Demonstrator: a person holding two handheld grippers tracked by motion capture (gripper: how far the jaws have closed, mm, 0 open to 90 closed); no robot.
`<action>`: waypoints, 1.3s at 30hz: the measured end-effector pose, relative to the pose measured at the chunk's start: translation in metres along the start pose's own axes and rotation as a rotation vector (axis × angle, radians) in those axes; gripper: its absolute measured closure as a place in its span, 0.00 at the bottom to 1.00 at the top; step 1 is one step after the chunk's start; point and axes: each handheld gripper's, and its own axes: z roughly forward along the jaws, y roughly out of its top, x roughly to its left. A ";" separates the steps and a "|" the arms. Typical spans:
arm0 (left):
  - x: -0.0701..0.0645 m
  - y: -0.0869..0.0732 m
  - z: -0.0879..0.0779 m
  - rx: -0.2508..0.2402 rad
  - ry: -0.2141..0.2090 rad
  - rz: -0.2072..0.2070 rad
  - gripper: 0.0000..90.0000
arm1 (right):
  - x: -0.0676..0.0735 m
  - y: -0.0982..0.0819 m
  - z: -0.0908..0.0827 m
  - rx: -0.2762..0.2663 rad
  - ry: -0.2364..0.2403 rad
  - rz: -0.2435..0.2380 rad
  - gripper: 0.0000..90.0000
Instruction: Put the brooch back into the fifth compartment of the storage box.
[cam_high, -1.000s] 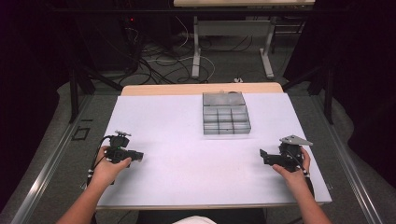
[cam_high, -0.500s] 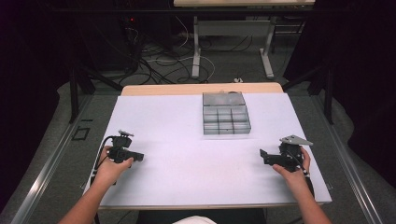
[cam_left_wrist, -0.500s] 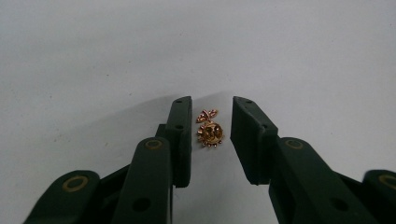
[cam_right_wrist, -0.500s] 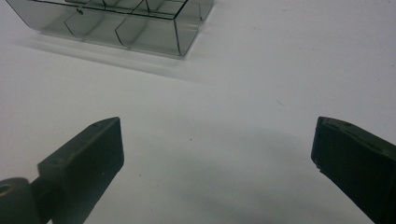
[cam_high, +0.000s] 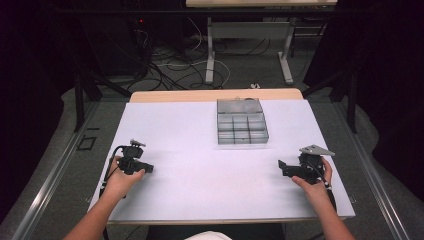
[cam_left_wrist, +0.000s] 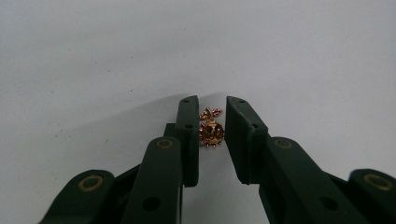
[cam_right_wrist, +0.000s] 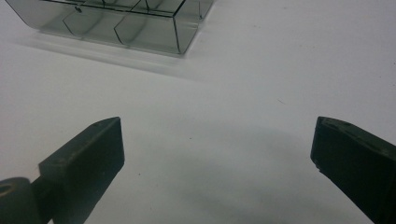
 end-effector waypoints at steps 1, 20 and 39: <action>0.000 0.000 0.000 0.000 0.002 0.001 0.84 | 0.000 0.000 0.000 0.000 0.000 0.001 0.03; 0.000 0.001 0.000 0.003 -0.004 -0.028 0.87 | 0.001 0.000 0.001 0.001 -0.005 -0.006 0.03; -0.005 0.005 -0.003 -0.020 -0.011 -0.035 0.88 | 0.001 0.000 0.000 0.000 -0.004 -0.001 0.03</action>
